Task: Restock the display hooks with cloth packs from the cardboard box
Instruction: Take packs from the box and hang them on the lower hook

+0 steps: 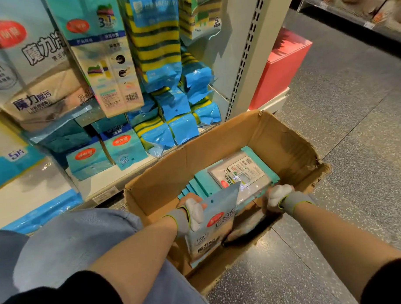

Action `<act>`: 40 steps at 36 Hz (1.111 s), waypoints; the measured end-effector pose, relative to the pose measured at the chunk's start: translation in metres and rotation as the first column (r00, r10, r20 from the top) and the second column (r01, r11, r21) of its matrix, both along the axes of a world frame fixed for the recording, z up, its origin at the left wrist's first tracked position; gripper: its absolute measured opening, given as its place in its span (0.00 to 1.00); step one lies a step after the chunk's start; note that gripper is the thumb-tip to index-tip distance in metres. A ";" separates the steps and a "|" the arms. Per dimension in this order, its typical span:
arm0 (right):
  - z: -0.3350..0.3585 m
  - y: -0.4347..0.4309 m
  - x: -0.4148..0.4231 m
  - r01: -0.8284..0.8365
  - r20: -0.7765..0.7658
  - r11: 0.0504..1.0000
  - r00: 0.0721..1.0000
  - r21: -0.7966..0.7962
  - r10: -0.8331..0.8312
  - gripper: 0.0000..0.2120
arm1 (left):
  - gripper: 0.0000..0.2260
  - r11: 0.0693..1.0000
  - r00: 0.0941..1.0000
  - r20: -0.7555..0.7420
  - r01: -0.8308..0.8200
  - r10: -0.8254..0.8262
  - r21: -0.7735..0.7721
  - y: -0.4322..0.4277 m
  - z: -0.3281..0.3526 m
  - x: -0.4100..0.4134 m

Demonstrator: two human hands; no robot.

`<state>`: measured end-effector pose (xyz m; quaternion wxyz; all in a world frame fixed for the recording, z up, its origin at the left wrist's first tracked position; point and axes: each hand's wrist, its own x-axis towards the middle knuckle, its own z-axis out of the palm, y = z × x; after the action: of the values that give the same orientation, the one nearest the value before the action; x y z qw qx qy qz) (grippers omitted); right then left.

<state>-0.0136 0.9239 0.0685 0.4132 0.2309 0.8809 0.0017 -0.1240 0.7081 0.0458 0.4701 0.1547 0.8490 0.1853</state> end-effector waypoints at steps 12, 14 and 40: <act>0.063 -0.039 -0.054 -0.001 -0.449 0.966 0.886 -0.259 -0.120 0.12 | 0.09 0.990 0.965 -0.229 -0.110 0.127 0.086 -0.027 0.087 -0.026; 0.076 -0.044 -0.067 -0.026 -0.505 0.954 0.853 -0.298 -0.134 0.16 | 0.08 0.983 0.933 -0.311 -0.162 0.180 0.083 -0.034 0.107 -0.038; 0.311 -0.226 -0.218 -0.363 -0.949 0.929 0.261 0.074 0.178 0.09 | 0.09 0.826 0.417 -0.728 -0.416 0.544 0.379 -0.247 0.335 -0.097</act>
<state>-0.2314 0.6979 0.3795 -0.1692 0.0000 0.9766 -0.1326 -0.2213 0.4613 0.3812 -0.0580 0.0045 0.9587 0.2784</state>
